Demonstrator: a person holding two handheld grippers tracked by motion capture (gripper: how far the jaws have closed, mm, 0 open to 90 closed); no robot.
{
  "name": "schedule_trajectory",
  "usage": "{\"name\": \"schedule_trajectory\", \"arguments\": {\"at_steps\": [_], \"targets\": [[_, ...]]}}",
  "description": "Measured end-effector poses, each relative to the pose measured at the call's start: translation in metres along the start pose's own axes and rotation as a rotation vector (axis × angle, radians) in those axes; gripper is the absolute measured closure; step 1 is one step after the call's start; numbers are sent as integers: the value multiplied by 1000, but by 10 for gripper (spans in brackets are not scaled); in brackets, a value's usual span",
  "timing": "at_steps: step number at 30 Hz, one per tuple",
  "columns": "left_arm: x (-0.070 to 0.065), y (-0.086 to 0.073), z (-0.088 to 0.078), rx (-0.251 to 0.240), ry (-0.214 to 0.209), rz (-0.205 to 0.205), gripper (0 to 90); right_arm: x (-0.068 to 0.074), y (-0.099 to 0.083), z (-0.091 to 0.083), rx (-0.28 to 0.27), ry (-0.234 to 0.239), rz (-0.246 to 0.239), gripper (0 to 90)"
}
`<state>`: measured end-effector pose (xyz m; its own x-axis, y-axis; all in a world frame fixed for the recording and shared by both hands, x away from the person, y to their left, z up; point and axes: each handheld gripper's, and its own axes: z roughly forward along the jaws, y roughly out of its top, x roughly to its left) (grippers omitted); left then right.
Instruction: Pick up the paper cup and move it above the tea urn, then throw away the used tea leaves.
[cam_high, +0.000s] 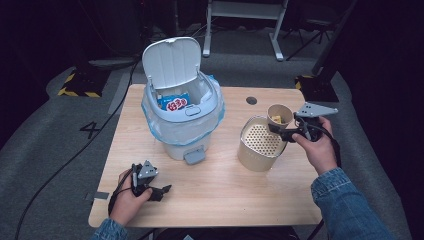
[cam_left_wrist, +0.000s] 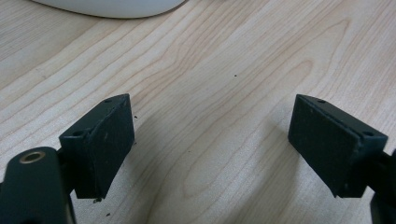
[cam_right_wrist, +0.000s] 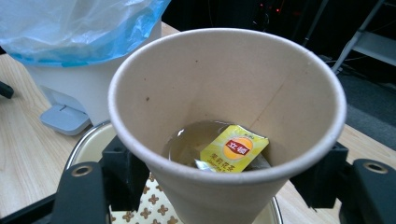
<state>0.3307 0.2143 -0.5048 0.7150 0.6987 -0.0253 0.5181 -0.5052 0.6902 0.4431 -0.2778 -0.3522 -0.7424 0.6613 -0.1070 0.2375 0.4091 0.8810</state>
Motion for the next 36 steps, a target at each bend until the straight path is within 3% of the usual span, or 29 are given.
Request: {"name": "schedule_trajectory", "arguments": {"at_steps": [8,9,10,11,13,16,17,22,25,26,36], "targets": [[0,0,0,1,1,0,148,4,5,-3,34,-44,-114,312],[0,0,0,1,2,1,148,5,7,-5,47,-62,-160,315],[0,0,0,1,2,1,148,5,7,-5,47,-62,-160,315],[0,0,0,1,3,1,148,7,9,-6,68,-78,-221,319],[0,0,0,-1,4,0,149,9,11,-7,84,-96,-276,322],[0,0,0,1,8,4,151,10,12,-7,101,-109,-316,325],[-1,0,0,0,9,3,152,11,13,-8,122,-130,-361,328],[0,0,0,1,12,8,152,15,16,-10,166,-175,-480,333],[-1,0,0,0,9,3,152,16,17,-11,172,-190,-512,334],[0,0,0,1,12,8,152,17,17,-11,185,-207,-551,336],[-1,0,0,1,9,3,152,24,17,-10,201,-270,-668,347]]}}
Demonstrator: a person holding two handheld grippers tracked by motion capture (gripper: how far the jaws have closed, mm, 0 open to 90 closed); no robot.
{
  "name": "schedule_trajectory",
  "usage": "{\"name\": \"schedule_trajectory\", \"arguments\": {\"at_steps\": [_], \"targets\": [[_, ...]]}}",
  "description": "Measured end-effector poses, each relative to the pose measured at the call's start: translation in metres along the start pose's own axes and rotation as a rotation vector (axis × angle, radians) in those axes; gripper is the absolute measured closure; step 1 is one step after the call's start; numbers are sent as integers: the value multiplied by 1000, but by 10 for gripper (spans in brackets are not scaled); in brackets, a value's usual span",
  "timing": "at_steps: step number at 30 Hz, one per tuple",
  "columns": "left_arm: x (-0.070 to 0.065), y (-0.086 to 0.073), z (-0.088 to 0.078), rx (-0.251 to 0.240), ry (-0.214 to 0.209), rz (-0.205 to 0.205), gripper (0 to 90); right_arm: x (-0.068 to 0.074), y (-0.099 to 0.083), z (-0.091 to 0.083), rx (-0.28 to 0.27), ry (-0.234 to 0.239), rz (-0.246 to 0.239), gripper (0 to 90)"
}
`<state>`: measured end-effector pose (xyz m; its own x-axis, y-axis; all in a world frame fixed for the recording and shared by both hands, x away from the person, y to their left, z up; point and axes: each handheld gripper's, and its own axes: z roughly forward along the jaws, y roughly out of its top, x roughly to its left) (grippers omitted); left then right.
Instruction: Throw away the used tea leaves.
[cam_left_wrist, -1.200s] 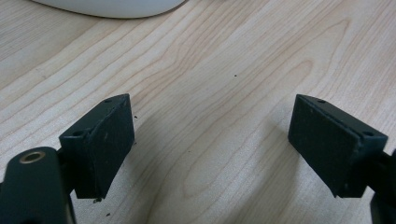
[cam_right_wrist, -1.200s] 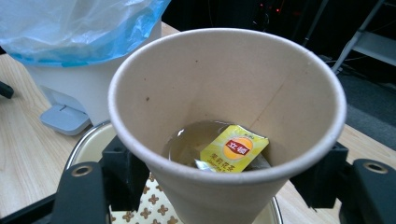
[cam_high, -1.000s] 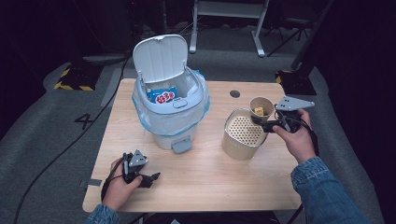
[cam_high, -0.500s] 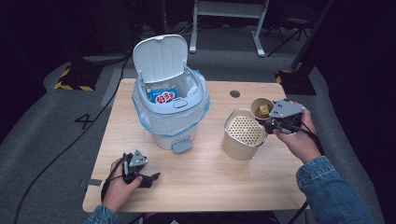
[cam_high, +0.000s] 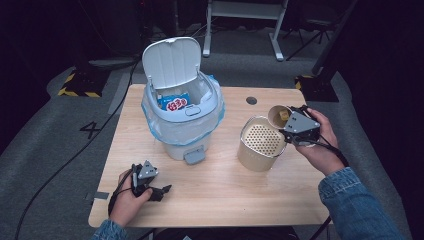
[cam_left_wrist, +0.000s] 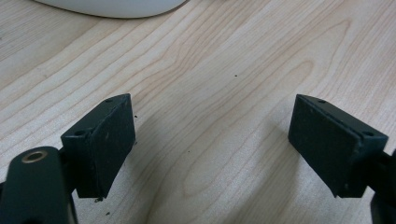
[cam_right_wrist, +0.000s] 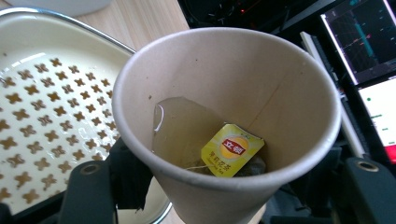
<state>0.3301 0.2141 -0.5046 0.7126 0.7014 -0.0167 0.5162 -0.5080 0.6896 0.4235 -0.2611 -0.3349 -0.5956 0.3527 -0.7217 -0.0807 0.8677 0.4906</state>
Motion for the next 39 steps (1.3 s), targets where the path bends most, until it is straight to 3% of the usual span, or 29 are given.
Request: {"name": "schedule_trajectory", "arguments": {"at_steps": [6,9,10,12,16,18,20,21,22,25,26,28,30,32,33,34,35,36,38,39], "targets": [[0,0,0,0,0,0,152,2,2,0,41,-33,-82,354],[0,0,0,-1,0,-1,152,6,5,0,86,-81,-184,356],[0,0,0,-1,0,-1,152,6,5,0,86,-81,-184,356],[0,0,0,0,0,0,152,10,8,1,127,-118,-284,359],[0,0,0,-1,0,0,151,16,12,2,173,-178,-412,363],[0,0,0,0,0,0,151,17,12,3,183,-187,-435,363],[0,0,0,0,0,0,152,23,14,4,219,-232,-525,366],[0,0,0,0,0,0,152,23,14,4,219,-232,-525,366],[0,0,0,0,0,0,152,27,15,5,245,-273,-587,368],[0,0,0,0,0,0,152,33,16,7,275,-323,-697,370],[0,0,0,0,0,0,152,33,16,7,275,-323,-697,370],[0,0,0,0,0,0,152,38,18,9,302,-358,-778,371],[0,0,0,0,0,0,152,38,18,9,310,-367,-799,371],[0,0,0,0,0,0,152,41,19,10,331,-392,-864,371],[0,0,0,0,0,0,152,45,19,11,355,-430,-950,371],[0,0,0,0,0,0,152,45,19,11,355,-430,-950,371],[0,0,0,0,0,0,152,48,20,12,369,-455,-1018,373],[0,0,0,0,0,0,152,48,20,12,369,-455,-1018,373],[0,0,0,0,0,0,152,53,20,13,385,-493,-1110,374],[0,0,0,0,0,0,152,53,20,13,385,-493,-1110,374]]}}
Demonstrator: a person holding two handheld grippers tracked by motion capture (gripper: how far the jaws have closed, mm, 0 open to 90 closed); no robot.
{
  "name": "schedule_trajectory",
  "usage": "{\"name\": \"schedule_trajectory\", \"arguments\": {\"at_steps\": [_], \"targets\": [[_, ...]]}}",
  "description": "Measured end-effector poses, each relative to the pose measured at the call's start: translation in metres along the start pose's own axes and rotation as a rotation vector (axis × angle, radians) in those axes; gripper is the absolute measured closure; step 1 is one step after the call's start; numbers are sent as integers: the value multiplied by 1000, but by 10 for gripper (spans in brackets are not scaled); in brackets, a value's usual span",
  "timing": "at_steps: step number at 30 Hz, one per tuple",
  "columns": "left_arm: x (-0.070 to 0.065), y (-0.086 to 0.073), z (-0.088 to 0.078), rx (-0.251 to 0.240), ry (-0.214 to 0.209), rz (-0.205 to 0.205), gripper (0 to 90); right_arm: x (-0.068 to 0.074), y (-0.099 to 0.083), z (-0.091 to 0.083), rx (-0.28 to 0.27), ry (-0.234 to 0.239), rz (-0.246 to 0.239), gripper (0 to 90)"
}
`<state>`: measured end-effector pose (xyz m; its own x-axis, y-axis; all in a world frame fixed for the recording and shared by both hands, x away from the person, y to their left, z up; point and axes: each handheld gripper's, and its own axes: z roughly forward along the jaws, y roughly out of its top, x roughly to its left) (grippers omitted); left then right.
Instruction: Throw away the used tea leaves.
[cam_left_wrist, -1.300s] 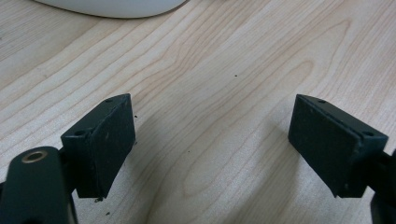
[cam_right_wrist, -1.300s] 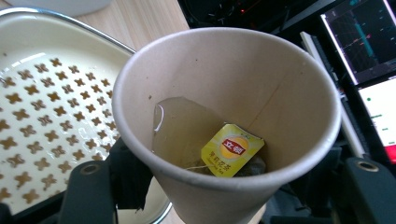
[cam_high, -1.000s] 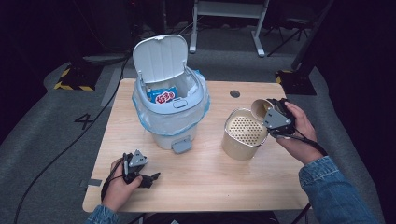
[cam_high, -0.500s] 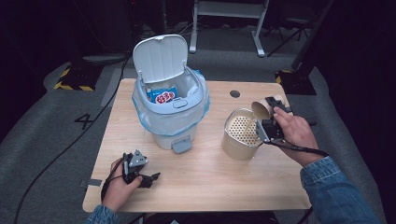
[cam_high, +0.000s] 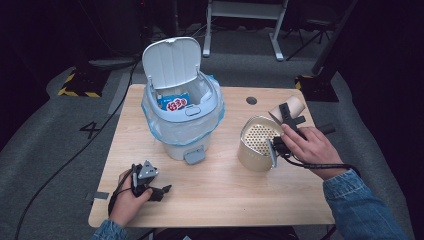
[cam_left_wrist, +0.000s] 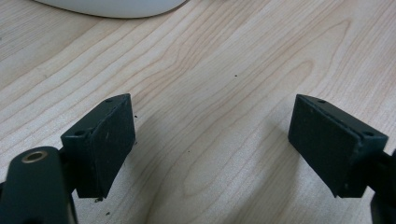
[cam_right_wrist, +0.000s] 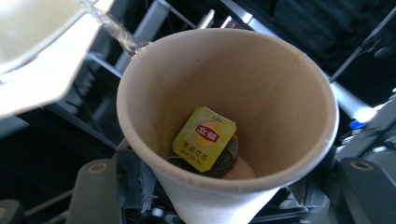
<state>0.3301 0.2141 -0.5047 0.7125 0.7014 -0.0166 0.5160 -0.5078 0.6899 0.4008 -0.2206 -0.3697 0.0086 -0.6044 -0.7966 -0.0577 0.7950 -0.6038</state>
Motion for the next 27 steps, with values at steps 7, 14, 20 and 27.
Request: {"name": "schedule_trajectory", "arguments": {"at_steps": [7,14,20,27], "targets": [[0,0,0,-1,0,-2,152,1,4,-2,38,-74,-150,375],[0,0,0,0,0,-1,152,-5,4,-1,50,-111,-227,376],[0,0,0,0,0,0,152,-7,3,-2,53,-111,-216,375],[0,0,0,0,0,0,152,-8,2,-1,42,-102,-185,373]]}}
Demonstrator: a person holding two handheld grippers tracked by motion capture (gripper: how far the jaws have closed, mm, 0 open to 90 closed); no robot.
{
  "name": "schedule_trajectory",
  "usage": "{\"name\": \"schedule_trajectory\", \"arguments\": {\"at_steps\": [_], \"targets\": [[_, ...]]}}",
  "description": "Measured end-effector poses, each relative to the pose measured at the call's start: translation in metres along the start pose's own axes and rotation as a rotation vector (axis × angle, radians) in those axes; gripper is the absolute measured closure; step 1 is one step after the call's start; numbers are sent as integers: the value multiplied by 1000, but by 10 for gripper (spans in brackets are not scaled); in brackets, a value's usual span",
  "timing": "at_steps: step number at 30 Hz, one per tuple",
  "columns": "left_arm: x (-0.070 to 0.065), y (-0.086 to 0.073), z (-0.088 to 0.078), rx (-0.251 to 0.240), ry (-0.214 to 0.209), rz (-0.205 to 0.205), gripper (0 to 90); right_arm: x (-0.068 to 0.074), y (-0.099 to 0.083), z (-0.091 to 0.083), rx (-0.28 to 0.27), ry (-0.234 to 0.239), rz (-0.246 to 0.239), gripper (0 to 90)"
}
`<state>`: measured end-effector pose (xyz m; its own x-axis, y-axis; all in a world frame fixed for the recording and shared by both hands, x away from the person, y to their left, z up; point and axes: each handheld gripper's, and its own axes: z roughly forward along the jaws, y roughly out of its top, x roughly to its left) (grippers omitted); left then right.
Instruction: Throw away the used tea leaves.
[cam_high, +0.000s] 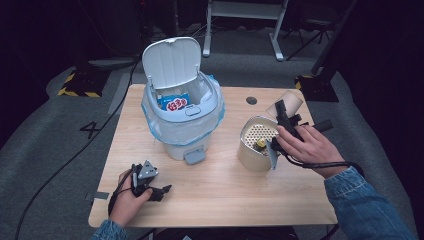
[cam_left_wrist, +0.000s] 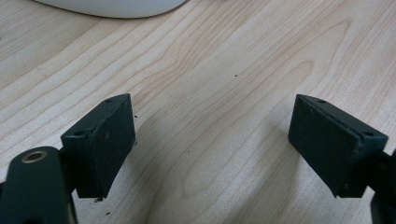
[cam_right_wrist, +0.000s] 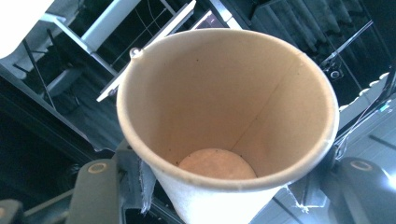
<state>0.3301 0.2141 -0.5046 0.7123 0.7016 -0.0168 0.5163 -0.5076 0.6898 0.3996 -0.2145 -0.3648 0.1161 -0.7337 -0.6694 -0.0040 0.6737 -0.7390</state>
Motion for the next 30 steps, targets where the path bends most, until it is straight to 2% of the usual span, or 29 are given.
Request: {"name": "schedule_trajectory", "arguments": {"at_steps": [3,4,7,8,9,10,11,12,13,15,17,18,19,20,21,25,26,27,28,29,30], "targets": [[0,0,0,0,0,0,152,-1,-1,0,-2,4,16,371],[0,0,0,0,0,0,152,-2,-5,1,-31,52,128,365],[0,0,0,-1,0,-1,151,-3,-14,7,-84,140,319,358],[0,0,0,-1,0,-1,152,-3,-16,8,-97,163,376,356],[0,0,0,-1,0,-1,152,-3,-16,8,-97,163,376,356],[0,0,0,0,0,0,152,-2,-20,10,-112,196,457,353],[0,0,0,0,0,0,152,-1,-23,12,-122,218,510,351],[0,0,0,0,0,0,152,2,-29,16,-152,282,643,348],[0,0,0,0,0,0,152,2,-29,16,-152,282,643,348],[0,0,0,0,0,0,152,7,-38,21,-206,371,822,345],[0,0,0,0,0,0,152,10,-43,24,-252,437,972,343],[0,0,0,0,0,0,151,10,-43,24,-252,437,972,343],[0,0,0,0,-1,0,152,14,-48,26,-291,495,1123,342],[0,0,0,0,0,0,152,15,-50,27,-304,531,1198,341],[0,0,0,0,0,0,152,15,-50,27,-304,531,1198,341],[0,0,0,0,0,0,152,20,-57,31,-373,671,1473,338],[0,0,0,0,0,0,152,22,-61,33,-417,735,1602,337],[0,0,0,0,0,0,152,22,-61,33,-417,735,1602,337],[0,0,0,0,-1,0,151,25,-64,35,-451,776,1704,337],[0,0,0,0,-1,0,151,25,-64,35,-451,776,1704,337],[0,0,0,0,-2,-2,151,26,-66,36,-473,801,1753,336]]}}
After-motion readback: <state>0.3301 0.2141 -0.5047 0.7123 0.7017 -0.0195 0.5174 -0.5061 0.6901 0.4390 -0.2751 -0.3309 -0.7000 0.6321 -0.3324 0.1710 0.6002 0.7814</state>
